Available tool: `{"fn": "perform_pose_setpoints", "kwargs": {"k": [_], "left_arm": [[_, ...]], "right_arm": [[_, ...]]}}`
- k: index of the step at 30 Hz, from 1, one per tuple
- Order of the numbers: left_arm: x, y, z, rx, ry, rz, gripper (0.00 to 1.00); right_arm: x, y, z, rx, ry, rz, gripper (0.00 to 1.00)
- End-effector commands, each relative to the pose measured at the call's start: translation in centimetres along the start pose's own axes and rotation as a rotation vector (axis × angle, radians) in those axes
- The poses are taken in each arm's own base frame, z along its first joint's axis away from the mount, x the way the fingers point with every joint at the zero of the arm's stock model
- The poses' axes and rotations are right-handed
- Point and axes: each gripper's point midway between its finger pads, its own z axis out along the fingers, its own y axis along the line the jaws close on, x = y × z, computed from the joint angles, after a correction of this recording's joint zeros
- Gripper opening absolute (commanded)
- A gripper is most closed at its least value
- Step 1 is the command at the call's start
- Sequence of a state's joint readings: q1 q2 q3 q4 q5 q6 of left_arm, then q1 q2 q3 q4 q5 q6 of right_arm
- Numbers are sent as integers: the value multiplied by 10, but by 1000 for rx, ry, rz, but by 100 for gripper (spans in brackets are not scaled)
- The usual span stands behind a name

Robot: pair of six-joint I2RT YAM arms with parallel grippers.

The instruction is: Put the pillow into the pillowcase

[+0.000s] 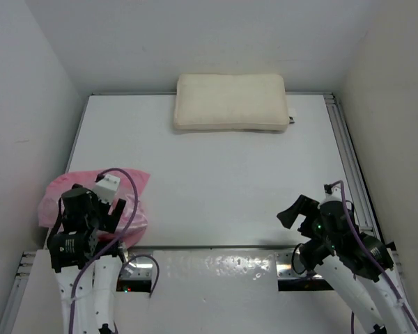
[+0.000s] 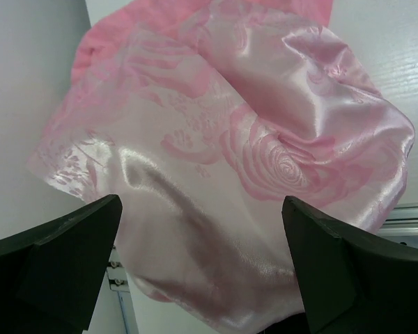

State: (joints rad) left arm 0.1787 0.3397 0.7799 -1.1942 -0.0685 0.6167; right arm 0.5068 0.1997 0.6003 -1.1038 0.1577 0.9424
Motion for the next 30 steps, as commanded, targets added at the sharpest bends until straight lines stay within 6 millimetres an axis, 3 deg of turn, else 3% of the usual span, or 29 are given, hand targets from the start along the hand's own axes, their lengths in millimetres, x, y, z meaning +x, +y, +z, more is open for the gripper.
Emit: {"fn": "perform_pose_setpoints", "kwargs": {"k": [1, 5, 9, 12, 16, 20, 21, 23, 24, 28, 30], "left_arm": [[-7, 8, 2, -2, 38, -52, 100], [-17, 11, 3, 40, 70, -57, 100], [-38, 22, 5, 70, 86, -53, 100], [-38, 21, 30, 132, 176, -27, 100], [-16, 13, 76, 189, 330, 26, 94], [3, 9, 104, 177, 423, 53, 56], [3, 11, 107, 170, 433, 49, 31], [-7, 11, 116, 196, 436, 40, 0], [-10, 9, 120, 216, 451, 42, 0], [-54, 25, 127, 180, 383, 36, 0], [-91, 39, 128, 150, 301, 35, 0]], "right_arm": [[17, -24, -1, 94, 58, -26, 99], [15, -19, -4, 90, 72, -24, 99], [4, -2, -6, 55, 77, -36, 99], [-8, 15, -3, 29, 81, -68, 99], [-21, 28, 8, 47, 100, -124, 99], [-38, 45, 21, 49, 108, -182, 99], [-44, 51, 25, 38, 99, -200, 99], [-54, 60, 34, 47, 109, -250, 99], [-61, 69, 39, 33, 98, -262, 99], [-80, 93, 69, 28, 161, -333, 99], [-97, 112, 76, -2, 152, -343, 99]]}}
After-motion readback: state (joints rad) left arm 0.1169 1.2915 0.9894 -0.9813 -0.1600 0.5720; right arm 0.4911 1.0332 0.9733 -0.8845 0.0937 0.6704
